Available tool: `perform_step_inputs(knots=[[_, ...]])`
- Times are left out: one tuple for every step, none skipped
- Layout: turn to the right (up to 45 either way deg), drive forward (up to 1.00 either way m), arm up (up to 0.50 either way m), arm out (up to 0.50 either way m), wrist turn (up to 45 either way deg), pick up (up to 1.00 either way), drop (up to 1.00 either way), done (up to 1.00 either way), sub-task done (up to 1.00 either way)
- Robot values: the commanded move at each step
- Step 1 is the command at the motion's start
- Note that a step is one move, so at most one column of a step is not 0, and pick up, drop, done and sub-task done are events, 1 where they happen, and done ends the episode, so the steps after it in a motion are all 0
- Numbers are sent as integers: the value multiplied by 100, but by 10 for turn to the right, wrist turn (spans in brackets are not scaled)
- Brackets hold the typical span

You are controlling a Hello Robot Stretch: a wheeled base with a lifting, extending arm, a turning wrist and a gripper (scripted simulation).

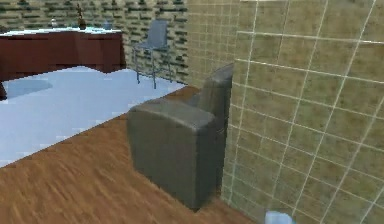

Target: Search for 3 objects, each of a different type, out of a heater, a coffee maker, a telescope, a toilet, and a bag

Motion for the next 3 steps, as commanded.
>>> perform_step_inputs(knots=[[-150, 0, 0, 0, 0, 0, 0, 0, 0], [0, 50, 0, 0, 0, 0, 0, 0, 0], [-330, 0, 0, 0, 0, 0, 0, 0, 0]])
